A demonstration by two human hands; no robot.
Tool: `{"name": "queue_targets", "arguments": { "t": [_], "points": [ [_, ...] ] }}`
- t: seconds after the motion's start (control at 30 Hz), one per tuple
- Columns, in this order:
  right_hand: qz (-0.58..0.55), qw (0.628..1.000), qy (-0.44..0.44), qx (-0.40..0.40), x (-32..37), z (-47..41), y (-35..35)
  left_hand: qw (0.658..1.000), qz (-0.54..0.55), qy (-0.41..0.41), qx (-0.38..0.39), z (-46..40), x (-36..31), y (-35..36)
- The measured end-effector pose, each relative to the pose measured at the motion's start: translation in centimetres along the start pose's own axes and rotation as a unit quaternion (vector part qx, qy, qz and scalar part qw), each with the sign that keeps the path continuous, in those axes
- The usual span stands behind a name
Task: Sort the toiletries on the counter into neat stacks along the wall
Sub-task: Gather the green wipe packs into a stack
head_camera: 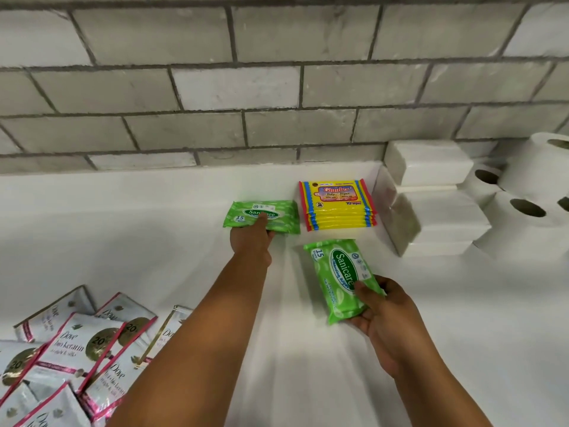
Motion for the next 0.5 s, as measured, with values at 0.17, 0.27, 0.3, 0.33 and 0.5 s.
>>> {"name": "queue_targets", "arguments": {
  "t": [0.17, 0.27, 0.3, 0.33, 0.5],
  "points": [
    [-0.008, 1.0, 0.009, 0.004, -0.2, -0.7, 0.1, 0.998, -0.041, -0.023, 0.034, -0.2, 0.7, -0.5],
    [-0.016, 1.0, 0.014, 0.004, -0.3, -0.9, 0.4, 0.996, -0.077, -0.017, 0.047, -0.4, 1.0, -0.8],
    [-0.017, 1.0, 0.014, 0.003, -0.4, -1.0, 0.5, 0.995, -0.08, -0.017, 0.049, -0.3, 0.9, -0.8],
    [-0.016, 1.0, 0.013, 0.003, -0.4, -1.0, 0.7, 0.995, -0.082, -0.018, 0.051, -0.3, 0.8, -0.8],
    [0.002, 1.0, 0.006, -0.003, -0.6, -0.9, 1.4, 0.992, -0.106, -0.041, 0.056, 0.0, 0.6, -0.6]
  ]
}}
Point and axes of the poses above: each hand's wrist, its own z-axis away from the middle knuckle, its own y-axis out of the palm, x = y × z, the point moved 4 cm from there along -z, towards the middle knuckle, and after that the axes turned 9 degrees about -z, right-handed, at the moved point
